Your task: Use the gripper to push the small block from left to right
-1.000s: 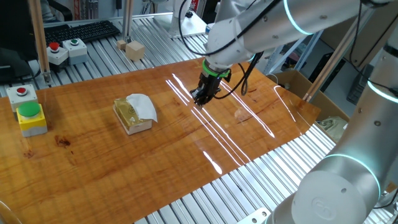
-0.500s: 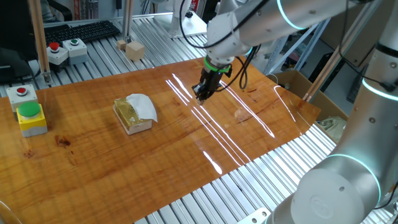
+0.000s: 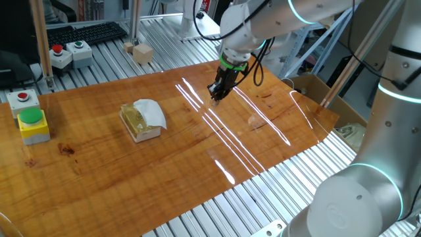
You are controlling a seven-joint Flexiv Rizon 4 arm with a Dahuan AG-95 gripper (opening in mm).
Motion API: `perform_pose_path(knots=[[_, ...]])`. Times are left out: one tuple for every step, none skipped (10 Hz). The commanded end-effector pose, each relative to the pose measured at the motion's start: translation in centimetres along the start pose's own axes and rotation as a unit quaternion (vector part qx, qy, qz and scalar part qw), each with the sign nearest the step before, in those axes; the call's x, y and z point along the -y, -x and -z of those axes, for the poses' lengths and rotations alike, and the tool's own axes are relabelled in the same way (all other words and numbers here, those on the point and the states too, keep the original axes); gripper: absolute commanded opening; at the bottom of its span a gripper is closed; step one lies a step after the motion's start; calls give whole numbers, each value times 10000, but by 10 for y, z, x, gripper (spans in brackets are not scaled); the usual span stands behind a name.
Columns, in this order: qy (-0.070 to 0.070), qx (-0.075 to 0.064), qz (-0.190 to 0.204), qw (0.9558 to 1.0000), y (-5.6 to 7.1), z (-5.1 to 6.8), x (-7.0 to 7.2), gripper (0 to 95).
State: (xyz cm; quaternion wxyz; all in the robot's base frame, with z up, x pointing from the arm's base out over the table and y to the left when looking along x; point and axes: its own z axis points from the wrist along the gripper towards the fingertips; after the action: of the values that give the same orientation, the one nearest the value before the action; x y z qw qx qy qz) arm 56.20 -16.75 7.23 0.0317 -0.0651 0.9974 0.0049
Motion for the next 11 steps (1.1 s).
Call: perform_pose_path(knots=[[13,-31,-13,10000,7,1,10,0],[14,-65,-20,10000,8,1,12,0],[15,-78,-43,10000,8,1,12,0],[15,-74,-48,10000,8,1,12,0],[12,-73,-50,10000,8,1,12,0],[35,-64,-86,9999,7,0,11,0],[55,-82,-151,9998,7,0,11,0],[74,-76,-208,9997,7,0,11,0],[170,-68,-291,9994,7,0,11,0],[266,-76,-394,9988,7,0,11,0],[257,-99,-546,9981,7,0,11,0]])
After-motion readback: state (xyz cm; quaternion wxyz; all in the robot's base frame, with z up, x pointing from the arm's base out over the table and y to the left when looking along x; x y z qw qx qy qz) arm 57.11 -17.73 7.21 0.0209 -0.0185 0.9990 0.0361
